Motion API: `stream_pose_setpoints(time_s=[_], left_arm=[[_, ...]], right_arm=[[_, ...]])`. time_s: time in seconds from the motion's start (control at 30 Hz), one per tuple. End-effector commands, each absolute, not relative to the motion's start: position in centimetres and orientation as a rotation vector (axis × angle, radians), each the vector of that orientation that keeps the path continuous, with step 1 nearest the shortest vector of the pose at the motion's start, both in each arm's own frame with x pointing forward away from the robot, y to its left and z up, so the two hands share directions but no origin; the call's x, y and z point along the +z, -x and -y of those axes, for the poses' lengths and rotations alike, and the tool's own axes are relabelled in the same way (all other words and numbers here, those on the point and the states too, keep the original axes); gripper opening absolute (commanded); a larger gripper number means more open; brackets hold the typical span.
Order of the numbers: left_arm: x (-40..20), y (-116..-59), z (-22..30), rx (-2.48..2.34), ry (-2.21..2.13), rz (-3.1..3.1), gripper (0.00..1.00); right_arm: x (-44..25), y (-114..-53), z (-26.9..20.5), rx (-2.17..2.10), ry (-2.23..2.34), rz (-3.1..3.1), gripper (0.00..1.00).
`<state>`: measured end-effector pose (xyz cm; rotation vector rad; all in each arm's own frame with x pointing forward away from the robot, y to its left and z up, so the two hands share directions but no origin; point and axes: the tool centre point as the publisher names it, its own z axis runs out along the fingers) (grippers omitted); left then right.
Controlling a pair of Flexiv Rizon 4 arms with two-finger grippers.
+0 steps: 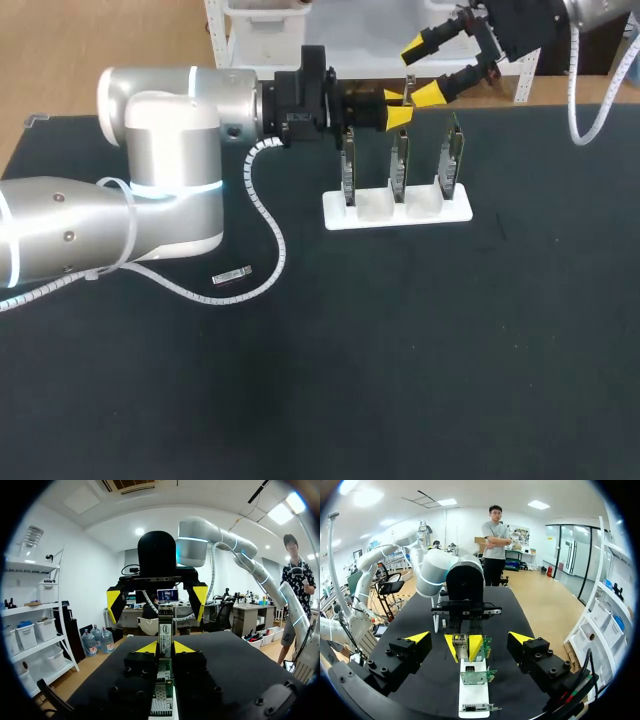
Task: Pick up the optical module with the left hand, and insert it into the network port with the right hand.
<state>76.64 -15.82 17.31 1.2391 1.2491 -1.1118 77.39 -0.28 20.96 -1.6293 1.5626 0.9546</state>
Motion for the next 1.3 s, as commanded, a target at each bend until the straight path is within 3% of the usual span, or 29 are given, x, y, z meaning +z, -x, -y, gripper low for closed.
stream_pose_setpoints(time_s=[0.03, 0.43, 0.47, 0.5, 0.57, 1.3], left_arm=[[17.31, -76.69, 15.82, -1.112, -1.24, -1.25, 0.0], [17.31, -76.69, 15.82, -1.112, -1.24, -1.25, 0.0], [17.31, -76.69, 15.82, -1.112, -1.24, -1.25, 0.0], [17.31, -76.69, 15.82, -1.112, -1.24, -1.25, 0.0], [17.31, -76.69, 15.82, -1.112, -1.24, -1.25, 0.0], [17.31, -76.69, 15.82, -1.112, -1.24, -1.25, 0.0]], right_arm=[[20.97, -77.57, -0.04, 0.961, 1.636, -1.557, 1.0], [20.87, -77.32, -0.22, 0.96, 1.653, -1.559, 1.0], [20.85, -77.32, -0.21, 0.967, 1.652, -1.56, 0.94], [20.83, -77.28, -0.18, 0.968, 1.654, -1.559, 0.47], [20.79, -77.24, -0.16, 0.975, 1.655, -1.558, 0.0], [20.47, -76.92, 0.12, 0.982, 1.645, -1.577, 0.0]])
